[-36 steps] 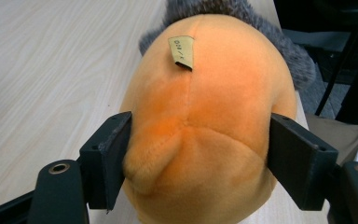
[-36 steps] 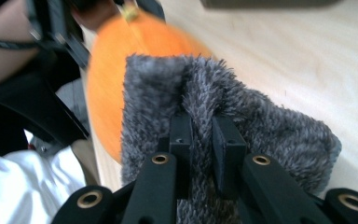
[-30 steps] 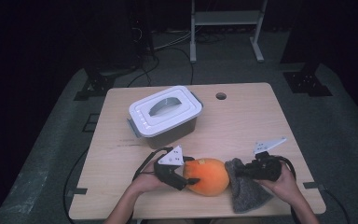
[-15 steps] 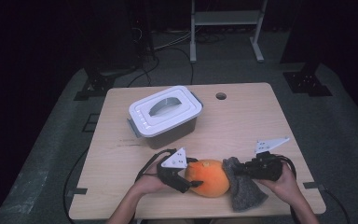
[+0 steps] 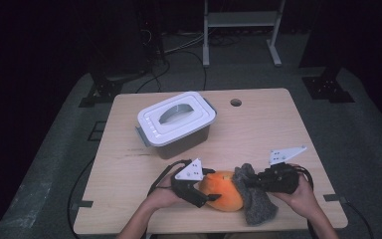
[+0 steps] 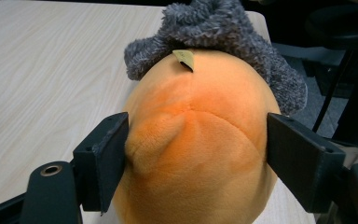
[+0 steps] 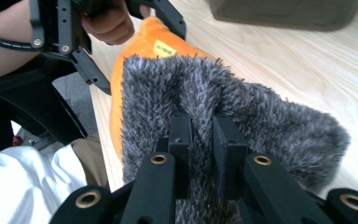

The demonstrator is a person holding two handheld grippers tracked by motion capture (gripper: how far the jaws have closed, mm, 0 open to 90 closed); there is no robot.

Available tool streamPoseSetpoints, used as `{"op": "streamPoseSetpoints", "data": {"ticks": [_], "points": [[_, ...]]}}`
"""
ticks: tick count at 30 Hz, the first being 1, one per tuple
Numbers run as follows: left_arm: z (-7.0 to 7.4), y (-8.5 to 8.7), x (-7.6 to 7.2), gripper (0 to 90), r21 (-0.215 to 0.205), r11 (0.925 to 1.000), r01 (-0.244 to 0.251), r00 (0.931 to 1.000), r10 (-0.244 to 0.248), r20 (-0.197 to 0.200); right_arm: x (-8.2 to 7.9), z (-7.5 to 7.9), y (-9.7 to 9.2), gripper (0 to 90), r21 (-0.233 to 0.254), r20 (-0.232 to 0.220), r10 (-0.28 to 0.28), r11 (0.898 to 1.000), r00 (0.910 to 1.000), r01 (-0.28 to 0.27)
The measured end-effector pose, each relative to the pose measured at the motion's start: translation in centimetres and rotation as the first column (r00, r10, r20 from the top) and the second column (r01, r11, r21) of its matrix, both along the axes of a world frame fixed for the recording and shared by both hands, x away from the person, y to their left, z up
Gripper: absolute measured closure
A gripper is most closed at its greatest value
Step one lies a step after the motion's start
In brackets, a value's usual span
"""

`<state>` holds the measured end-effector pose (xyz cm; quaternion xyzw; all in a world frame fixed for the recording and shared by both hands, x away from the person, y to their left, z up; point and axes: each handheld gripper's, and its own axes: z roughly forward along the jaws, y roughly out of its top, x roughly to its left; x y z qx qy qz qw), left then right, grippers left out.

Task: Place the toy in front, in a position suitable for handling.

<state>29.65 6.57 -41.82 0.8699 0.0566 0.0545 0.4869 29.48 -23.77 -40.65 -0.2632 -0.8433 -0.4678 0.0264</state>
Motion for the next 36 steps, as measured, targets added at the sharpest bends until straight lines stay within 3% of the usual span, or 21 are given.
{"op": "streamPoseSetpoints", "data": {"ticks": [5, 9, 14, 18, 22, 24, 27, 29, 31, 34, 36], "points": [[0.1, -0.6, -0.5, 24.1, 0.015, 0.9999, 0.008, 0.9996, -0.009, 0.027, -0.2, 1.4, 0.2, 78.8, 0.039, 0.043, -0.006, 0.999, 0.999, 0.004], [0.3, -0.9, -0.8, 24.5, 0.023, 0.9997, 0.011, 0.9985, -0.012, 0.053, -0.6, 2.1, 1.6, 78.4, 0.022, 0.076, 0.022, 0.999, 0.9969, -0.024], [0.2, -0.4, -0.5, 25.8, -0.016, 0.9997, 0.017, 0.9997, -0.017, 0.02, -0.4, 1.2, 1.4, 78.7, -0.004, 0.045, 0.026, 1.0, 0.9986, -0.026], [0.3, -0.5, -0.6, 26.4, -0.008, 0.9997, 0.022, 0.9993, -0.022, 0.029, -0.1, 0.7, 0.2, 78.7, -0.024, 0.015, 0.007, 1.0, 0.9999, -0.006], [0.4, -0.9, -1.1, 26.4, 0.008, 0.9991, 0.042, 0.9973, -0.042, 0.06, -0.4, 1.7, 0.2, 78.8, 0.013, 0.052, -0.008, 1.0, 0.9986, 0.008], [0.4, -0.9, -1.1, 25.4, 0.014, 0.9989, 0.046, 0.9972, -0.046, 0.059, -0.6, 2.1, 1.0, 78.5, 0.004, 0.068, 0.006, 1.0, 0.9977, -0.007], [0.3, -0.8, -0.7, 14.7, 0.038, 0.999, 0.024, 0.9992, -0.025, 0.031, -0.6, 1.4, 1.7, 78.1, -0.035, 0.056, 0.035, 0.999, 0.9978, -0.033], [0.0, -0.9, -0.3, 5.6, 0.048, 0.9988, -0.009, 0.9993, 0.011, -0.037, -0.6, 1.1, 1.6, 78.1, -0.025, 0.039, 0.05, 0.998, 0.998, -0.049], [-0.3, -0.9, -0.1, 6.3, 0.051, 0.9987, 0.004, 0.9979, -0.001, -0.065, -0.5, 1.0, 1.3, 78.1, -0.029, 0.03, 0.047, 0.998, 0.9984, -0.047], [-0.3, -0.9, -0.3, 18.6, 0.041, 0.9992, 0.002, 0.9996, -0.001, -0.028, -0.5, 1.2, 0.9, 78.5, -0.029, 0.027, 0.036, 0.999, 0.999, -0.035], [0.2, -0.8, -0.6, 26.5, 0.03, 0.9995, -0.009, 0.9989, 0.008, 0.045, -0.8, 1.8, 0.9, 79.1, -0.007, 0.06, 0.015, 1.0, 0.9981, -0.014]]}}
